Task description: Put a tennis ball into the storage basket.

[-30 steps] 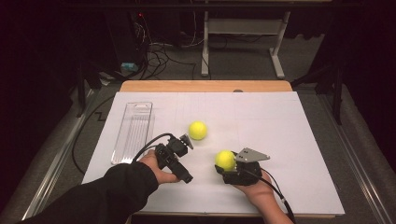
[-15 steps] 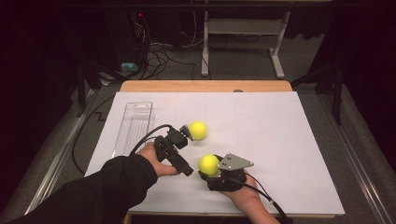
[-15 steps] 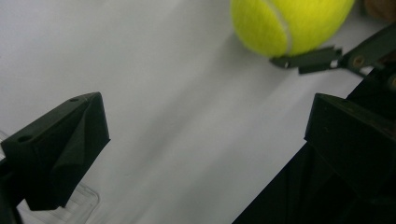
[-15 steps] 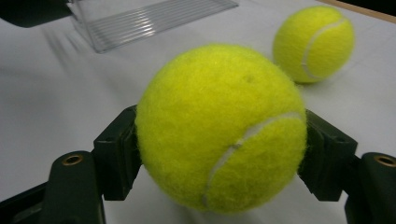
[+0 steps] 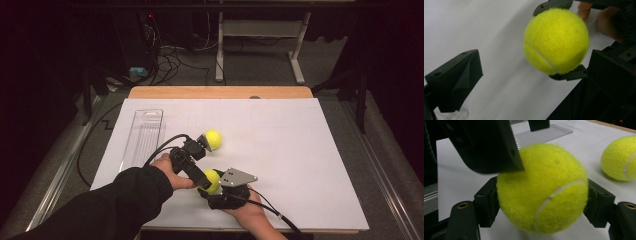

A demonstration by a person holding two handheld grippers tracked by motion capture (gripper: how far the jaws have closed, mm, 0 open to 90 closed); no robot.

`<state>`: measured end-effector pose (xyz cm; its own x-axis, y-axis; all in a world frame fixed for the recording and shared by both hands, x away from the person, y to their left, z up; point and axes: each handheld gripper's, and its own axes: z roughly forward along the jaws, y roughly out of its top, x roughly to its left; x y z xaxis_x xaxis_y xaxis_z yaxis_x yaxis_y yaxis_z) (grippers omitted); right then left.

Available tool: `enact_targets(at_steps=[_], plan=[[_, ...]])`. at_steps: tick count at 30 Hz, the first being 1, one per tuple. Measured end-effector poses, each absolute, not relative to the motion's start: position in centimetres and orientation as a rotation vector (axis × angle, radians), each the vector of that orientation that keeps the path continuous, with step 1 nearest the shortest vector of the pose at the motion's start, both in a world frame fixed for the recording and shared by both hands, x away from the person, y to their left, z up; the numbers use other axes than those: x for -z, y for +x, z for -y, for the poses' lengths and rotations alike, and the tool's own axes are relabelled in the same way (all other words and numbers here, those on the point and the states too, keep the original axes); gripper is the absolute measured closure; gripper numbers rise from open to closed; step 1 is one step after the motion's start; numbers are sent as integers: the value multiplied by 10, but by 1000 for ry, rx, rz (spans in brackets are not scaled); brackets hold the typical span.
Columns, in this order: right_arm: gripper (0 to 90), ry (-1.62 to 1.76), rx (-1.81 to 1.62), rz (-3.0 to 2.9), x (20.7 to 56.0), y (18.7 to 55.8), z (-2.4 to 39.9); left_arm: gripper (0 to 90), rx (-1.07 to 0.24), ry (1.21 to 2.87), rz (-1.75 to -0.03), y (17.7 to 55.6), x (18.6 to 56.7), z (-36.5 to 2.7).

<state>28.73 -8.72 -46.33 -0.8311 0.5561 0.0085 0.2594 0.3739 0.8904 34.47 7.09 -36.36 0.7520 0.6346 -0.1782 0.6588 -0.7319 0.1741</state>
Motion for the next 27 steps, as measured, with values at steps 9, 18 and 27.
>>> enact_targets(at_steps=[9, 18, 27], plan=[[267, 697, -1469, -2321, 461, 284, 84, 55, 225, 2731, -1028, 344, 379, -59], [267, 717, -1479, -2292, 460, 283, 86, 172, 271, 2700, -1027, 345, 382, -57], [265, 712, -1473, -2284, 460, 284, 86, 266, 296, 2699, -1017, 344, 379, -56]])
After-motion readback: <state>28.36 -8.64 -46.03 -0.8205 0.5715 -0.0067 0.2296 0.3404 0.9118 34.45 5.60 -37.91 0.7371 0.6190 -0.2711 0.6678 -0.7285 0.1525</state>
